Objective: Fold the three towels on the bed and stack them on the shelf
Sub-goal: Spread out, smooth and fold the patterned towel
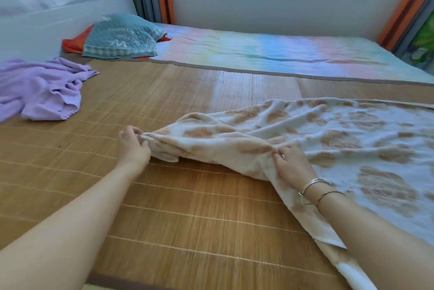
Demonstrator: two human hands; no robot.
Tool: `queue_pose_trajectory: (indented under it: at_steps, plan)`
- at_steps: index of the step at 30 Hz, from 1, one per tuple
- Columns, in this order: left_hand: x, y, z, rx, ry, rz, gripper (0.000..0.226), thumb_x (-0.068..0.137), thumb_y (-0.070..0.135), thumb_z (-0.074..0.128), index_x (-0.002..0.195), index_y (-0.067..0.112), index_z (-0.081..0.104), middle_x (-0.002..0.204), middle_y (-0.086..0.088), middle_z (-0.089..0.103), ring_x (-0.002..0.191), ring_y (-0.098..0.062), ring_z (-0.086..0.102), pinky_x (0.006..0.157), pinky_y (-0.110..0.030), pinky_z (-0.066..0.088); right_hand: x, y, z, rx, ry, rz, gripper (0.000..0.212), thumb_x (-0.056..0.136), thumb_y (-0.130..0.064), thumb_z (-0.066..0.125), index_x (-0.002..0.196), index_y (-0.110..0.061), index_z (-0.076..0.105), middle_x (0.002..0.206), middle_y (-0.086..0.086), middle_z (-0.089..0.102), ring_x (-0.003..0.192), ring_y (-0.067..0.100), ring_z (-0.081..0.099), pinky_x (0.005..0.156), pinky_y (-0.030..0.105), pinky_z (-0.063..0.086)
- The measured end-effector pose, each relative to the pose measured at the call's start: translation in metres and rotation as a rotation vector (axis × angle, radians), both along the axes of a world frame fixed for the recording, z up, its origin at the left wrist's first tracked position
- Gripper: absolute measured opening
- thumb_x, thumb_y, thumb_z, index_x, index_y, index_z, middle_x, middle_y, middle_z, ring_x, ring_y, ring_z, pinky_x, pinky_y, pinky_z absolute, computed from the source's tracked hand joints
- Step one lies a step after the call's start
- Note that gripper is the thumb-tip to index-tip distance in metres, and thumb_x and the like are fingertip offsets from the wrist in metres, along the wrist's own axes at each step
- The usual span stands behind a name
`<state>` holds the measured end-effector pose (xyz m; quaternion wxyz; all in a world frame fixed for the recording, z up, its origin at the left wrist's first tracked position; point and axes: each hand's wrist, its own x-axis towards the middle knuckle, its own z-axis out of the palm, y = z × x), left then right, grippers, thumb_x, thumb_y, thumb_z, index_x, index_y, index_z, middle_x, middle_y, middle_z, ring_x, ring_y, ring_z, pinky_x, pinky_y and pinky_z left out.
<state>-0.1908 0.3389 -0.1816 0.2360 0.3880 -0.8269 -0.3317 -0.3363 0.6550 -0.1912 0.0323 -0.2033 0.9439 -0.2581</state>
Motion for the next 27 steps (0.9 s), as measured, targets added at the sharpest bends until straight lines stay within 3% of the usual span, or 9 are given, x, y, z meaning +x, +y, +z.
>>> queue_pose_trajectory:
  at_steps: [3, 6, 8, 11, 13, 16, 20, 24, 27]
  plan:
    - [0.006, 0.029, -0.007, 0.0, -0.087, -0.136, 0.058, 0.086, -0.002, 0.051, 0.14, 0.006, 0.03, 0.149, -0.014, 0.023, 0.126, -0.03, 0.039, 0.1, -0.037, 0.035, 0.011, -0.008, 0.012, -0.171, -0.017, 0.044, 0.028, 0.096, -0.018, 0.043, 0.086, -0.015, 0.069, 0.1, 0.001, 0.057, 0.093, 0.016, 0.053, 0.085, 0.033, 0.04]
    - [0.001, 0.07, -0.011, 0.017, -0.131, -0.141, 0.048, 0.084, 0.008, 0.053, 0.127, 0.015, 0.032, 0.135, -0.006, 0.027, 0.088, -0.025, 0.051, 0.071, -0.035, 0.043, 0.011, -0.008, 0.021, -0.235, -0.072, -0.025, 0.037, 0.097, -0.011, 0.041, 0.062, -0.017, 0.048, 0.066, -0.002, 0.045, 0.064, 0.015, 0.043, 0.061, 0.03, 0.028]
    - [-0.005, 0.096, -0.011, 0.145, -0.093, -0.083, 0.04, 0.081, 0.009, 0.059, 0.11, 0.015, 0.031, 0.121, -0.006, 0.027, 0.077, -0.027, 0.051, 0.065, -0.035, 0.042, 0.004, -0.005, 0.02, -0.247, -0.076, -0.122, 0.036, 0.097, -0.011, 0.039, 0.062, -0.013, 0.043, 0.063, 0.001, 0.045, 0.065, 0.021, 0.044, 0.053, 0.031, 0.026]
    - [-0.016, 0.119, -0.014, 0.547, 0.189, 0.207, 0.053, 0.073, 0.001, 0.065, 0.108, 0.016, 0.028, 0.115, -0.005, 0.025, 0.081, -0.022, 0.046, 0.067, -0.034, 0.048, -0.003, 0.003, 0.016, -0.168, -0.058, -0.227, 0.025, 0.098, -0.018, 0.038, 0.077, -0.011, 0.05, 0.077, 0.007, 0.052, 0.081, 0.03, 0.051, 0.062, 0.032, 0.034]
    - [-0.021, 0.121, -0.021, 0.785, 0.382, 0.396, 0.062, 0.062, -0.003, 0.068, 0.105, 0.02, 0.029, 0.12, -0.007, 0.031, 0.085, -0.023, 0.051, 0.071, -0.038, 0.056, 0.003, 0.007, 0.015, 0.032, 0.151, -0.245, 0.012, 0.093, -0.016, 0.043, 0.09, -0.009, 0.052, 0.091, 0.011, 0.049, 0.089, 0.032, 0.05, 0.074, 0.036, 0.039]
    - [-0.023, 0.115, -0.035, 1.063, 0.544, 0.449, 0.072, 0.048, -0.004, 0.072, 0.102, 0.02, 0.031, 0.11, -0.023, 0.054, 0.076, -0.033, 0.066, 0.062, -0.037, 0.06, 0.028, 0.004, 0.018, 0.09, 0.533, 0.041, 0.018, 0.08, -0.017, 0.043, 0.092, -0.007, 0.053, 0.09, 0.008, 0.051, 0.074, 0.027, 0.051, 0.063, 0.034, 0.041]
    - [-0.016, 0.112, -0.029, 1.351, 0.634, 0.121, 0.031, 0.078, -0.009, 0.066, 0.106, 0.0, 0.055, 0.081, -0.015, 0.061, 0.07, -0.021, 0.063, 0.062, -0.026, 0.056, 0.055, 0.0, -0.003, 0.417, 0.325, 0.434, 0.025, 0.078, -0.03, 0.05, 0.101, -0.02, 0.052, 0.099, -0.002, 0.055, 0.096, 0.021, 0.053, 0.087, 0.034, 0.041]
    - [-0.013, 0.11, -0.026, 1.262, 0.402, -0.213, 0.043, 0.079, -0.008, 0.064, 0.12, 0.005, 0.058, 0.111, -0.004, 0.066, 0.104, -0.011, 0.057, 0.077, -0.021, 0.038, 0.051, -0.002, -0.021, 0.564, 0.434, 0.191, 0.048, 0.08, -0.018, 0.055, 0.126, -0.019, 0.04, 0.13, 0.003, 0.043, 0.118, 0.022, 0.045, 0.096, 0.034, 0.034]
    - [-0.013, 0.107, -0.024, 1.044, 0.223, -0.327, 0.042, 0.078, -0.012, 0.061, 0.115, 0.009, 0.062, 0.104, -0.002, 0.069, 0.103, -0.013, 0.059, 0.083, -0.023, 0.043, 0.04, -0.006, -0.017, 0.623, 0.459, 0.081, 0.046, 0.087, -0.01, 0.051, 0.13, -0.015, 0.036, 0.137, 0.008, 0.036, 0.125, 0.024, 0.04, 0.098, 0.036, 0.034]
